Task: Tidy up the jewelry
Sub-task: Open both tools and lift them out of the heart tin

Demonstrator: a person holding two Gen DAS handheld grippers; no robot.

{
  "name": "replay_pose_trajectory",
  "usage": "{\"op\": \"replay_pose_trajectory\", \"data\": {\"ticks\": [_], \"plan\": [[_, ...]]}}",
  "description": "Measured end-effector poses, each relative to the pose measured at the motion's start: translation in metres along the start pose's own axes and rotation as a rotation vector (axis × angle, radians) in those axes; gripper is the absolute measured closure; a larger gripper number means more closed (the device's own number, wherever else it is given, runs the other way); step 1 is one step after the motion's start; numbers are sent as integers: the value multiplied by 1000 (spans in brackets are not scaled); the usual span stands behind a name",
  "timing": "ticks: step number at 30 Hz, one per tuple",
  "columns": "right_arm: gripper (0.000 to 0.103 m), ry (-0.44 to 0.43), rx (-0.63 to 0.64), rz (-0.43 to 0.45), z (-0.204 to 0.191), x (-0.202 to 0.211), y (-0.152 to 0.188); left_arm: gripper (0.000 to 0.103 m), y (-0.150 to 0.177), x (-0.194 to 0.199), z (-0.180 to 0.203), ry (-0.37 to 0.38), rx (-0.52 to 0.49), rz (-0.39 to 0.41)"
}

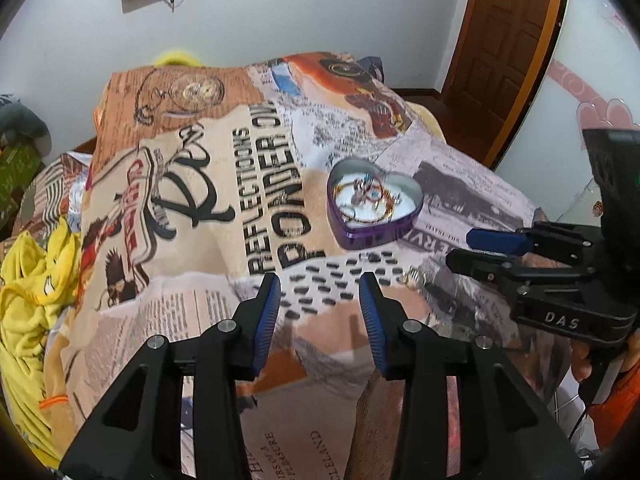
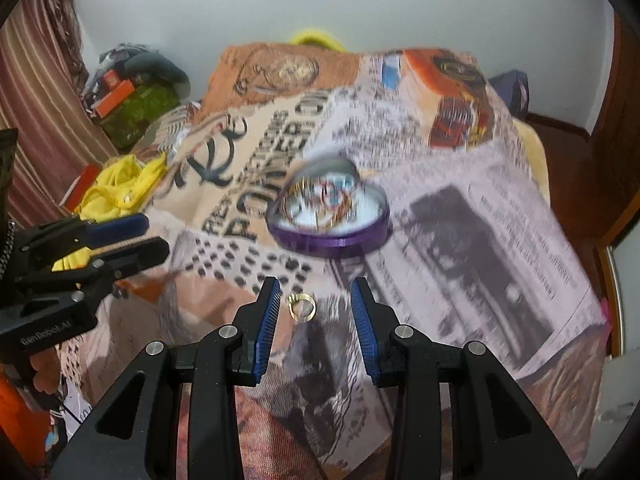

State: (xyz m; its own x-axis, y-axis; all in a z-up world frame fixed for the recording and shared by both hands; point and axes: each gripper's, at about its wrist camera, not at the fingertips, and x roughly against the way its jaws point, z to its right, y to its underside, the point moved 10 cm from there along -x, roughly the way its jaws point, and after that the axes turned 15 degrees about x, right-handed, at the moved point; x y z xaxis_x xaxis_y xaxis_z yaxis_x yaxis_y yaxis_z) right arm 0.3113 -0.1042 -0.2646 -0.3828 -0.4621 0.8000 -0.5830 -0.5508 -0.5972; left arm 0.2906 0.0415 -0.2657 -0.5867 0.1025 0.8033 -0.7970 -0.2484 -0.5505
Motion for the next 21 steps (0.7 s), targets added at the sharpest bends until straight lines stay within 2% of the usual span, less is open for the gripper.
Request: {"op": "replay_pose_trajectory", "data": {"ticks": [10, 14, 16, 21], "plan": [[70, -34, 28, -92, -16, -34, 21, 63, 19, -19, -8, 10, 22, -61], [69, -23, 49, -86, -18, -37, 20, 63, 24, -27, -9, 12, 23, -80], [65, -27, 60, -82, -20, -39, 21, 63, 25, -30, -10, 13, 28, -85], [64, 25, 121, -62, -26, -42, 21, 63, 24, -35, -12, 16, 38, -93]]}}
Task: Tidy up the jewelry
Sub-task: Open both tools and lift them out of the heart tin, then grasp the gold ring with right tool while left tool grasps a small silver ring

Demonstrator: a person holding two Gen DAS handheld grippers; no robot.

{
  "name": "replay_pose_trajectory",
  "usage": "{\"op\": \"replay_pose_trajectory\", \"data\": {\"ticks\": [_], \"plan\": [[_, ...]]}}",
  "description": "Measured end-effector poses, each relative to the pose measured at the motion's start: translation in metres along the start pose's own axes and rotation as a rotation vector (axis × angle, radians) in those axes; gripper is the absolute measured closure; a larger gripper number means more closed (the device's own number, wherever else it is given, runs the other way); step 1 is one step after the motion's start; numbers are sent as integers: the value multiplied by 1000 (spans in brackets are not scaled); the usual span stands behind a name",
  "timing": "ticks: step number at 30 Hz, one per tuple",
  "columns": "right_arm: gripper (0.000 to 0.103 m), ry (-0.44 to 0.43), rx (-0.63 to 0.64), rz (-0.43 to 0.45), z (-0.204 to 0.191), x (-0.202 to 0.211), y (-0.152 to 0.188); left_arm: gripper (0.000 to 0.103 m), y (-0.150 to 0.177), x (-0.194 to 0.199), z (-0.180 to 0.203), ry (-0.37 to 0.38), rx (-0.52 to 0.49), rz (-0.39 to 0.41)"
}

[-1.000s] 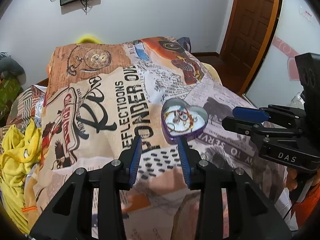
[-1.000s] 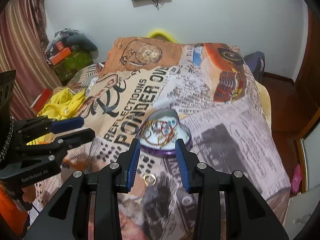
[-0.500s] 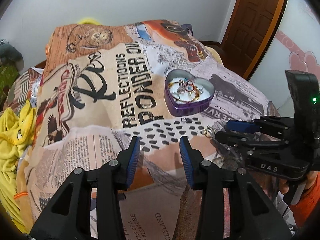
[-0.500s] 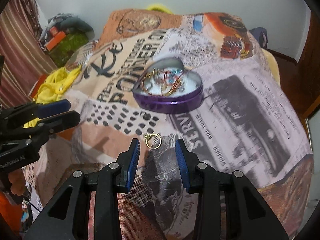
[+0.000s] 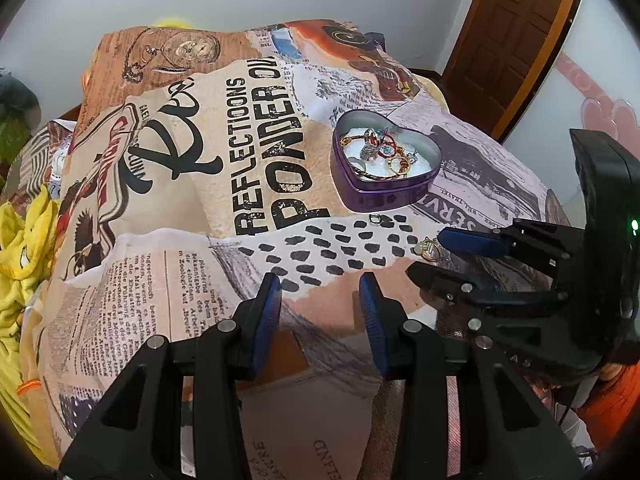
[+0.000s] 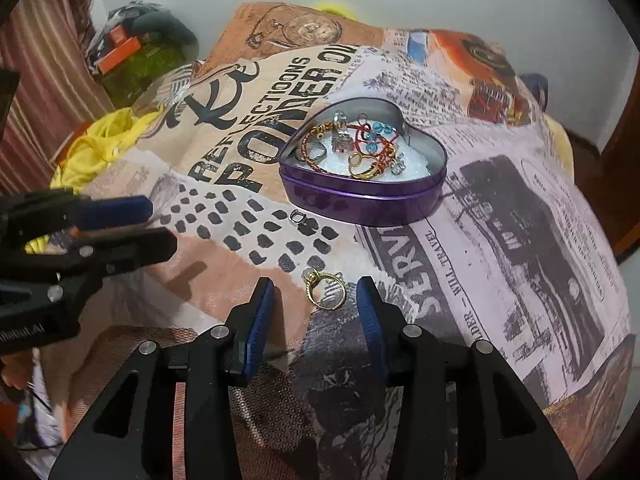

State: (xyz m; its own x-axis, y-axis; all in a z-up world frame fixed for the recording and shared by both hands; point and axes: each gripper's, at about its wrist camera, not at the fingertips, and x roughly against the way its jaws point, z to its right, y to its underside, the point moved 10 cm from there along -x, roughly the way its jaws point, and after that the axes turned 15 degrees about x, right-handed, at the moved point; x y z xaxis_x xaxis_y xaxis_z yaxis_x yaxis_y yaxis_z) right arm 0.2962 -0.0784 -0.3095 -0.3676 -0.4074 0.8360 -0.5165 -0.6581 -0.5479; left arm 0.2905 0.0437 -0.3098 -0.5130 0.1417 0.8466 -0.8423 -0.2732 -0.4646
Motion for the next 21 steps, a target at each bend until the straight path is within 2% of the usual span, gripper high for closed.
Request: {"op": "replay_pose_trajectory", "data": {"ticks": [5, 8, 13, 14, 15, 21], "plan": [[66, 13, 14, 6, 1, -1, -2, 63, -1, -4, -1, -3, 4, -5], [83, 37, 27, 5, 3, -2, -3, 63, -2, -5, 1, 2, -1, -8], [87, 31, 24, 22, 4, 1, -5, 63, -6, -10, 14, 11, -28, -10], [90, 27, 20, 32, 4, 4, -5, 63, -6, -11, 16, 11, -35, -11], [98, 19, 17, 35, 4, 5, -5, 63, -7, -13, 19, 10, -44, -13], [98, 34, -18, 52, 21, 12, 3, 63, -11, -28, 33, 5, -76, -28]]}}
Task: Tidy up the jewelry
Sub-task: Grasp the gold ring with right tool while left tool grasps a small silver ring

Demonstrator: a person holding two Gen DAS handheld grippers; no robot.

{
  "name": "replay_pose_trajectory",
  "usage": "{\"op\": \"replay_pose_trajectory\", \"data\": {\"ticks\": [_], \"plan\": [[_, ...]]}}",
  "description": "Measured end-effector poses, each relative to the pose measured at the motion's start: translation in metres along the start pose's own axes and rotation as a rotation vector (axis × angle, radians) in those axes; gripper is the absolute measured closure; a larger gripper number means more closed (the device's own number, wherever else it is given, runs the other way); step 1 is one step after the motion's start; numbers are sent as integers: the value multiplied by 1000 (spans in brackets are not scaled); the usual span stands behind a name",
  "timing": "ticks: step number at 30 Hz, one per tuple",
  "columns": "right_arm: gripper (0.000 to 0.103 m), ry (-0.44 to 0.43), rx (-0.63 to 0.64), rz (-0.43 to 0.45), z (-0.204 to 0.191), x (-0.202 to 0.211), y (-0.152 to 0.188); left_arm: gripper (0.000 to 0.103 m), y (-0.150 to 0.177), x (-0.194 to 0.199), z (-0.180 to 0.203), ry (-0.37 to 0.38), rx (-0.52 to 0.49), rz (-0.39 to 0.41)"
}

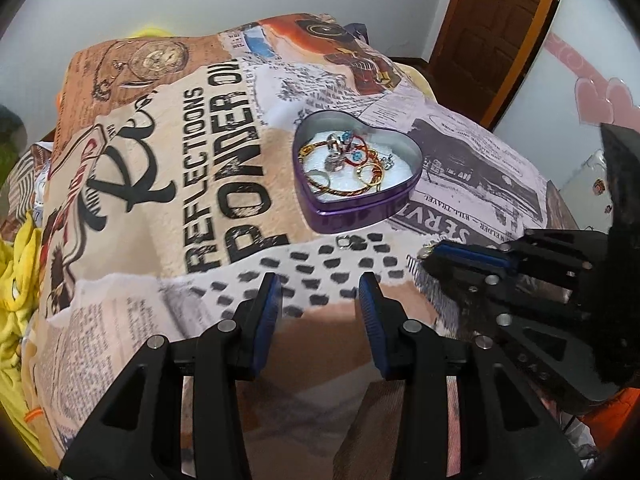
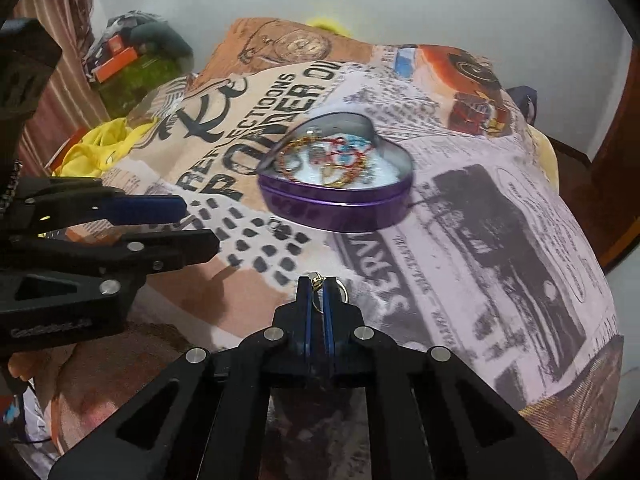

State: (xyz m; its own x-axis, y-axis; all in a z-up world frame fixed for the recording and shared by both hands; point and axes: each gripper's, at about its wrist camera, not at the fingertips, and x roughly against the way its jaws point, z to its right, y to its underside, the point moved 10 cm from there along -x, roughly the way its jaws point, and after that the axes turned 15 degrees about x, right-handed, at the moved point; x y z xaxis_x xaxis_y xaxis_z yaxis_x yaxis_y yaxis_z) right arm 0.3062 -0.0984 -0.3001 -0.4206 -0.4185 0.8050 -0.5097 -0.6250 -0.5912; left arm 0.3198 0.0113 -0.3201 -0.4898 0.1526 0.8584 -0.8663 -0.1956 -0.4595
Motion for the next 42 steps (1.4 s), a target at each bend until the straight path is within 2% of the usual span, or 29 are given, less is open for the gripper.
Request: {"op": "replay_pose_trajectory", "data": {"ticks": [8, 17, 21, 24, 29, 42], "plan": [[98, 24, -50, 58, 27, 18, -2, 63, -5, -22, 12, 22, -7, -45], [98, 15, -51, 63, 31, 20, -2, 79, -16, -39, 18, 32, 11, -58], [92, -27, -62, 19, 30, 11, 3, 95, -16, -42, 16, 29, 17, -59], [88, -38, -68, 10, 30, 9, 5, 95, -15, -40, 16, 29, 16, -55], [70, -68, -64, 16, 22, 11, 4, 95, -8, -30, 14, 26, 14, -38], [70, -33, 32, -28, 4, -8, -2, 95, 3, 6, 10, 39, 4, 31]]}}
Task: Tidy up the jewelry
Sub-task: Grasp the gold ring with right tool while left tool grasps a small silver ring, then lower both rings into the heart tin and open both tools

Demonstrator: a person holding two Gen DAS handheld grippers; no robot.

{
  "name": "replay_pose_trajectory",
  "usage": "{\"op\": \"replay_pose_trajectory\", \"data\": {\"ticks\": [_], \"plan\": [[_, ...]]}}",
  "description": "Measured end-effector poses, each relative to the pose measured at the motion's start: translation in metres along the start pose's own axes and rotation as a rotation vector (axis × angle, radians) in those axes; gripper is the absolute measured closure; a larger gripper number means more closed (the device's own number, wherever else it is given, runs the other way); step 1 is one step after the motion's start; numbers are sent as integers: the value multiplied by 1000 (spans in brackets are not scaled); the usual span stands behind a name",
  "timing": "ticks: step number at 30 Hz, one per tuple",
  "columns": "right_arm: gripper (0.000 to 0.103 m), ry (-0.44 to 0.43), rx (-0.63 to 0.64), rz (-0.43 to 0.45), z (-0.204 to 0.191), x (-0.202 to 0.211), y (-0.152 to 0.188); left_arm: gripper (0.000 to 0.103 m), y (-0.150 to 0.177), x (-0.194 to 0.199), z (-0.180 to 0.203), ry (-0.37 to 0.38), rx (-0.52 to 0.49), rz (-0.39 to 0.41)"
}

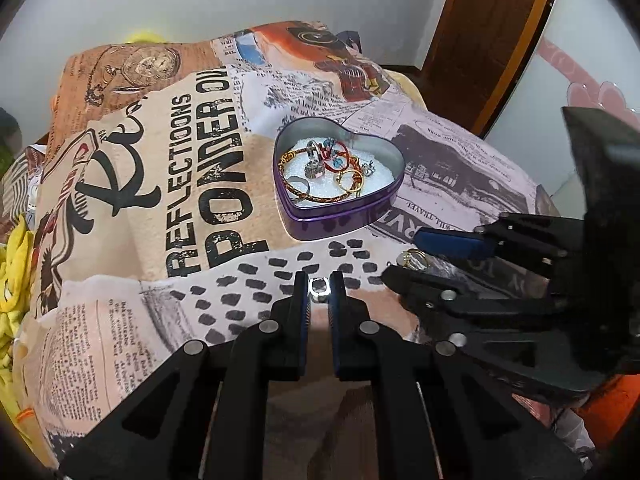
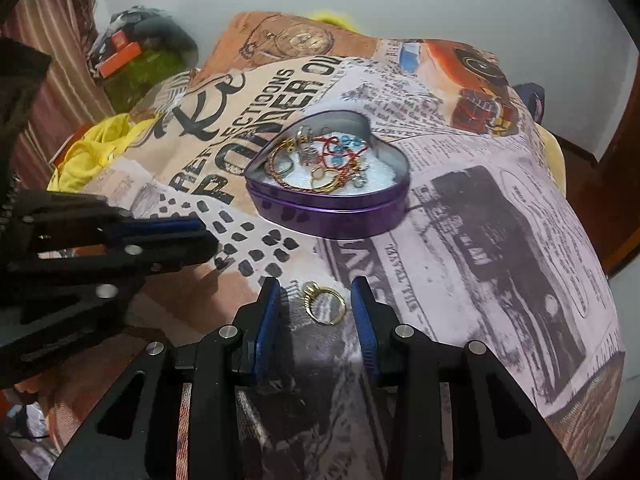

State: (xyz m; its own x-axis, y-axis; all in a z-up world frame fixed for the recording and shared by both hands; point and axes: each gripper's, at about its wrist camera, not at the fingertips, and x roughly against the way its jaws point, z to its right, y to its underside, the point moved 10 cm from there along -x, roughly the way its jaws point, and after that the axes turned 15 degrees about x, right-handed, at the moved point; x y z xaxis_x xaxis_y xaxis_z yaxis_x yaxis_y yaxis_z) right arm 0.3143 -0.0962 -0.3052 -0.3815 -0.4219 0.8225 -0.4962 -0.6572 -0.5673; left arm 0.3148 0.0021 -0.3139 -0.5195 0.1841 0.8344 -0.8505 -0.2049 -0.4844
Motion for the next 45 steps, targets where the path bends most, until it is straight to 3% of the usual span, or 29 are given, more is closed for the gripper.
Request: {"op": "replay_pose_trajectory", "data": {"ticks": [3, 6, 15, 32, 45], "plan": [[70, -2, 3, 0, 0, -1, -1, 95, 0, 3, 0, 17, 9, -1], [85, 14, -6, 0, 3, 0, 0, 95, 0, 4, 1, 18, 13, 3], [95, 10, -20, 16, 3, 4, -5, 95, -6, 14, 1, 14, 15, 25], [95, 52, -56, 145, 27, 46, -35, 95, -38, 33, 4, 20, 14, 102], [95, 64, -60, 217, 39, 54, -68, 95, -60, 24, 14, 39, 3, 120]]}}
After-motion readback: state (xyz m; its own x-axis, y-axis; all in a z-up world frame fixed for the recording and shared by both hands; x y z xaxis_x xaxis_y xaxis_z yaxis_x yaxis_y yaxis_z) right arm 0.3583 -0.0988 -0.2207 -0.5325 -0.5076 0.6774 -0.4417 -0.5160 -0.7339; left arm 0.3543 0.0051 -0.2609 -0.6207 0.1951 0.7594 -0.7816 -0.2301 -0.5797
